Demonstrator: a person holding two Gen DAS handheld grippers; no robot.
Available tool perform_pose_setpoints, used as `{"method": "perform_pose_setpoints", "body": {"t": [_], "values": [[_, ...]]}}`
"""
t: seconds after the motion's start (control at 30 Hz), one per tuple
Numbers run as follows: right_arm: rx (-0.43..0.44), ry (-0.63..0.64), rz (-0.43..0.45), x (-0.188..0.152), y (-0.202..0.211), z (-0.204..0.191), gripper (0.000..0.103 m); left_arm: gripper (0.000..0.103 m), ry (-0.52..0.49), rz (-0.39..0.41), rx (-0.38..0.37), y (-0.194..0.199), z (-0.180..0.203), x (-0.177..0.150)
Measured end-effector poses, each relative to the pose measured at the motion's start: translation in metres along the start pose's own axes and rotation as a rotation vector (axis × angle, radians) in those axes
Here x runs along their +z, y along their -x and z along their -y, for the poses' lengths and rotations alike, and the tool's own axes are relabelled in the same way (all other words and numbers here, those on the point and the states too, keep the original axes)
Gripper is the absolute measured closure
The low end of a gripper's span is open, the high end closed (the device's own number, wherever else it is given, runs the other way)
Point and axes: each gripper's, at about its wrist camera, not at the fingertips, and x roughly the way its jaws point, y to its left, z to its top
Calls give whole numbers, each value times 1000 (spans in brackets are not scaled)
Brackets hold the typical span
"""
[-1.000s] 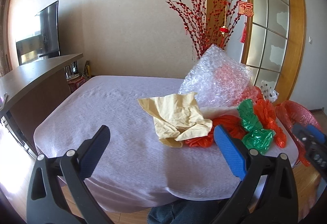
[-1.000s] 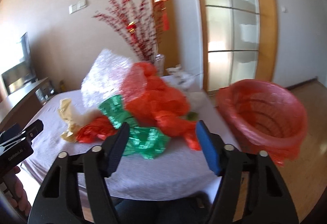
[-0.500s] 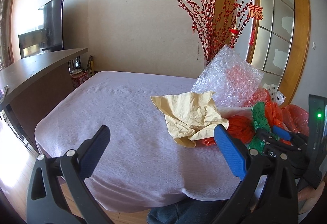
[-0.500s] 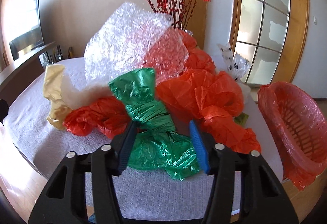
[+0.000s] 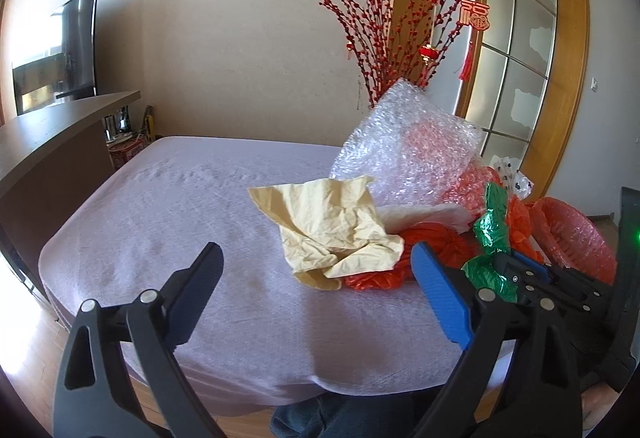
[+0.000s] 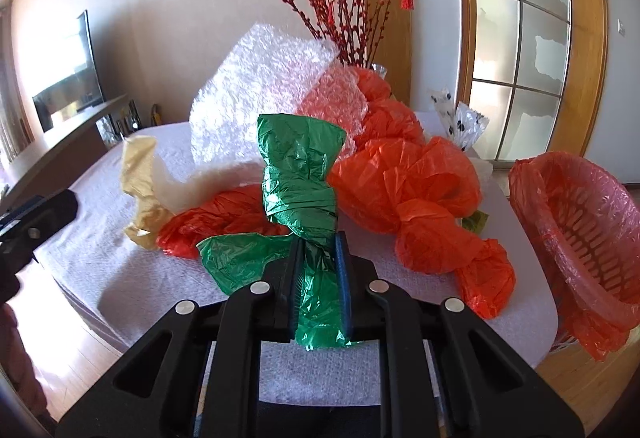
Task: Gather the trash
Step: 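Grasp the green plastic bag with the right gripper while the left gripper approaches the cream paper, then grasp the crumpled cream paper with the left gripper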
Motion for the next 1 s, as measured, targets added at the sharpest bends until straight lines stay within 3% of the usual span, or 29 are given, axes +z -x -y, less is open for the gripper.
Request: {"method": "perform_pose_setpoints", "body": {"t": [0.2, 0.43, 0.53, 0.6, 0.73, 1.0], "values": [[8, -34, 42, 2, 19, 10, 87, 23, -35, -22, -29, -13, 19, 6], [-35, -76, 51, -3, 35, 31, 87, 40, -42, -94, 10, -48, 28, 13], [-45, -87, 48, -5, 37, 37, 87, 67, -33, -138, 7, -64, 25, 13], [-49, -94, 49, -6, 37, 39, 87, 96, -15, -169, -38, -70, 18, 15], [-52, -97, 61, -6, 41, 45, 87, 99, -47, -128, -54, -58, 12, 25], [-60, -103, 76, 1, 46, 57, 87, 100, -85, -71, -153, -31, 14, 64]]}}
